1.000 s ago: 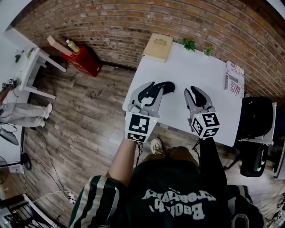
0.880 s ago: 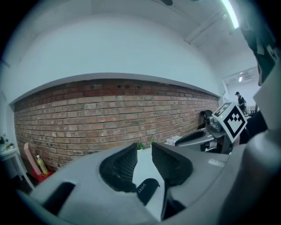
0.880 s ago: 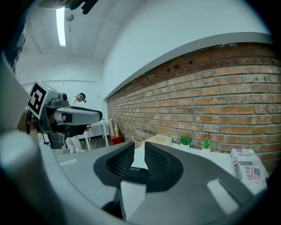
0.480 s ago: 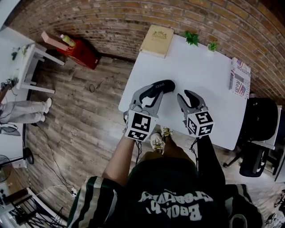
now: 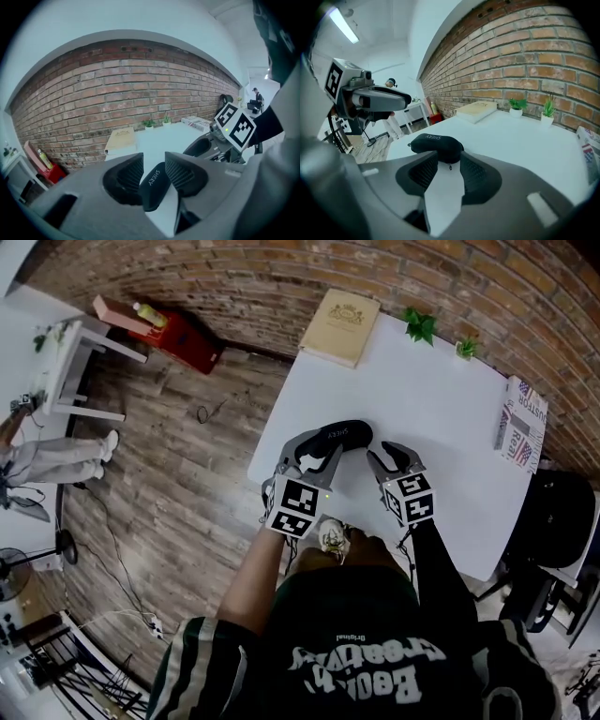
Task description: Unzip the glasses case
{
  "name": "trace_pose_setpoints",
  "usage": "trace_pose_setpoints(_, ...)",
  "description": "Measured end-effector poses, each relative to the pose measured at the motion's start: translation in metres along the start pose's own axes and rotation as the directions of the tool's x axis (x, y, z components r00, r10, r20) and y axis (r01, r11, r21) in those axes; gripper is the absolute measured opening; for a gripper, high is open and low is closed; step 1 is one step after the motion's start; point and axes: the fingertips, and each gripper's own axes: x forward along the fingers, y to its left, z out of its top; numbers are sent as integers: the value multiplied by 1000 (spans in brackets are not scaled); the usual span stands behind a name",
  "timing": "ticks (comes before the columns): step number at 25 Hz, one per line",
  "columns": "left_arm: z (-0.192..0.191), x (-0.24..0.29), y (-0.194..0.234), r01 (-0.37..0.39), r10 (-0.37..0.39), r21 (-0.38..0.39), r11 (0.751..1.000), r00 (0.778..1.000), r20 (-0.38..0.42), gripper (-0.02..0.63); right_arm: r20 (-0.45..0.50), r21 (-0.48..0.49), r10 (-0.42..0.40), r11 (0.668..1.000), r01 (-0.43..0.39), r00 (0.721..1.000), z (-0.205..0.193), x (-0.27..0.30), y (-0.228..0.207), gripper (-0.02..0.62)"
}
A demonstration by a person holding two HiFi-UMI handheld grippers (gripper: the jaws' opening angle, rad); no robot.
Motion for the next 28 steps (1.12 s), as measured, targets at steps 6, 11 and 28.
trace_pose_setpoints(6, -9, 24, 3, -18, 17, -11, 1000, 999, -47, 149, -89, -14, 56, 998, -58, 994, -21, 28, -3, 164)
trace_pose_setpoints(11, -23, 43, 0, -23, 23, -2, 1000, 995, -93, 156, -132, 0, 88, 996, -88, 987, -33, 41, -1, 163)
trace_pose_setpoints(28, -91, 62, 1, -55, 66, 43, 998, 940, -334, 164, -192, -142, -20, 990, -8, 981, -43, 55, -4, 17)
